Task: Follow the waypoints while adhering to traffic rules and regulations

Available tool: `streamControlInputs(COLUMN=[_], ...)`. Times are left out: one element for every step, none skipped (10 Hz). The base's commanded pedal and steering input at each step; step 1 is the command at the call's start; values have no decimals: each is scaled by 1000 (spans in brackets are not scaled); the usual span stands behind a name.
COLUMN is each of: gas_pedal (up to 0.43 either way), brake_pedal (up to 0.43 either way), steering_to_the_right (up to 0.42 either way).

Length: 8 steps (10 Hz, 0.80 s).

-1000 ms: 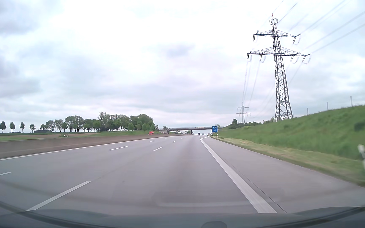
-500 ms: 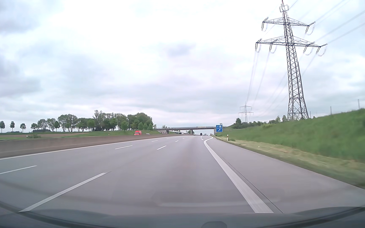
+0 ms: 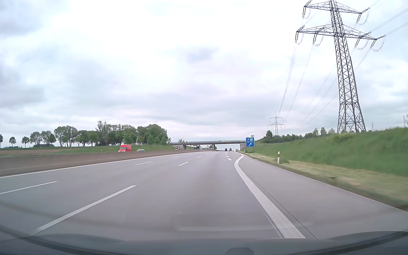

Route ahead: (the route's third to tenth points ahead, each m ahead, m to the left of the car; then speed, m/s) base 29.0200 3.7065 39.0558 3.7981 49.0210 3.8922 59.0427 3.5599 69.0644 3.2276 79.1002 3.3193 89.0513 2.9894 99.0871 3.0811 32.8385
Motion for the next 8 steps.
streamControlInputs(gas_pedal=[378,378,378,378,378,378,378,378], brake_pedal=[0,0,0,0,0,0,0,0], steering_to_the_right=[0,-1,-1,0,0,0,0,0])
